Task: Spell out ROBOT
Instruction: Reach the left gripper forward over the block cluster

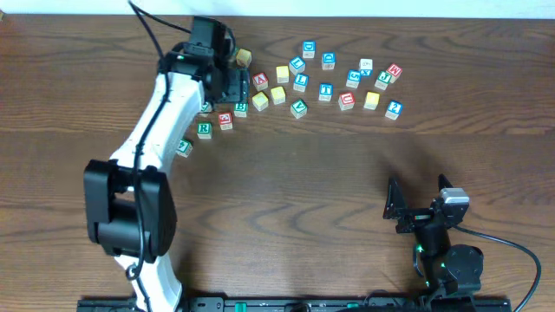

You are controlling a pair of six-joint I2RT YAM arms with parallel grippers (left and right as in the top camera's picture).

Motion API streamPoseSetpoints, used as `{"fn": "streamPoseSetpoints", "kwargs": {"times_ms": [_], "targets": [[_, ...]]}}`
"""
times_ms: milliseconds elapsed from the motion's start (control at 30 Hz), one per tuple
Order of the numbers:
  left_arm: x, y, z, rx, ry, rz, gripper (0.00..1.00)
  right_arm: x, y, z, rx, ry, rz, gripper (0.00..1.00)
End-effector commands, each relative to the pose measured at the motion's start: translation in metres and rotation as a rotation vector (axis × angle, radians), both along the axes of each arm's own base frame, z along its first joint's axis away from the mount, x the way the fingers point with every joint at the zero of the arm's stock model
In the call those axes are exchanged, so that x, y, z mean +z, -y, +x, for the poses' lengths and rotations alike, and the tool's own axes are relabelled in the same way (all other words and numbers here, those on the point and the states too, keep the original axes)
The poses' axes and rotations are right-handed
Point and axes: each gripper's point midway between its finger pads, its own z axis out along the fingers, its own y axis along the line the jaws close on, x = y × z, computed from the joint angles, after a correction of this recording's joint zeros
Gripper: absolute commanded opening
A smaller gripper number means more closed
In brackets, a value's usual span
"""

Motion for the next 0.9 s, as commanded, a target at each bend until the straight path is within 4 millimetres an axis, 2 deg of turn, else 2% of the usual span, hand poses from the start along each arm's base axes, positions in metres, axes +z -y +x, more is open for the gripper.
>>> {"fn": "streamPoseSetpoints", "kwargs": {"times_ms": [0,300,367,567,867], "targets": [[-0.019,0.009,0.007,0.018,-0.024,0.001,0.77,-0.001,0.001,0.0,-0.004,0.002,-0.015,0.99],[-0.056,0.02,0.011,-0.001,-0.07,0.013,0.67,-0.001,0.001,0.0,-0.004,0.002,-0.015,0.99],[-0.059,0.019,0.01,0.005,-0.078,0.014,0.64,-0.001,0.001,0.0,-0.003,0.002,-0.015,0.99],[-0.059,-0.005,0.007,0.193,-0.091,0.077,0.64,-0.001,0.001,0.0,-0.003,0.002,-0.015,0.99],[-0.062,-0.011,0.001,0.239,-0.118,0.091,0.63,-0.001,0.001,0.0,-0.004,0.002,-0.015,0.99]]}}
